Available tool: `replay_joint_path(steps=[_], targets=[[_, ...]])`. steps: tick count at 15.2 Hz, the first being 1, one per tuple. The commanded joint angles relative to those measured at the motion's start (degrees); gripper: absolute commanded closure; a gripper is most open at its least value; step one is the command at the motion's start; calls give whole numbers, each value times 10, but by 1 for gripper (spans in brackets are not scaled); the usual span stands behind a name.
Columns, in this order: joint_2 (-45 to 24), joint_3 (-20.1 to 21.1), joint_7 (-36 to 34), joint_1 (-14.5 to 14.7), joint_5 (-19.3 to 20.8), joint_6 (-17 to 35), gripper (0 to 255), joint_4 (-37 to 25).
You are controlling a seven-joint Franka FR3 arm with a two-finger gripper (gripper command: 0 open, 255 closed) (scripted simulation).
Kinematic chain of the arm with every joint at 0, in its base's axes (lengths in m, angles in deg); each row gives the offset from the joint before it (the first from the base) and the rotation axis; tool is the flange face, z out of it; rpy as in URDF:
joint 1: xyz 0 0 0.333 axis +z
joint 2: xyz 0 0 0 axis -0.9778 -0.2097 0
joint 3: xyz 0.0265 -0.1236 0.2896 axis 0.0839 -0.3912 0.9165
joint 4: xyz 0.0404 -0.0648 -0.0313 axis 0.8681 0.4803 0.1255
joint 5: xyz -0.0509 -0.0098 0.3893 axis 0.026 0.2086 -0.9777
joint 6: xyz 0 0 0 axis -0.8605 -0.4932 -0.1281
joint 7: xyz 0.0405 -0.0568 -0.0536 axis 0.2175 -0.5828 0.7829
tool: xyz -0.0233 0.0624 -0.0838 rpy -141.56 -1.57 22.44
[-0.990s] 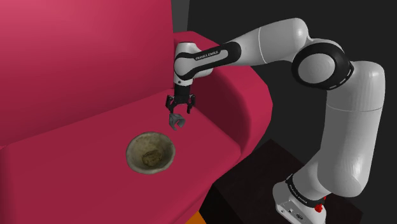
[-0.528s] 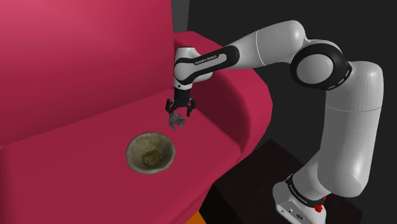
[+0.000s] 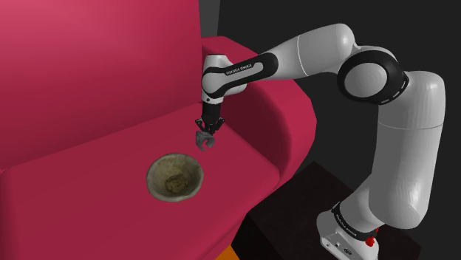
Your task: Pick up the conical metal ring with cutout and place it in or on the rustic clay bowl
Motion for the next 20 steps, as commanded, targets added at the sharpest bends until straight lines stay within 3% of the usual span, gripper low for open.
replay_joint_path(steps=[1,5,20], targets=[[0,0,0,0,0,0,255,0],[-1,0,0,0,0,0,255,0],[54,4,-13,-4,-3,-90,255,-37]])
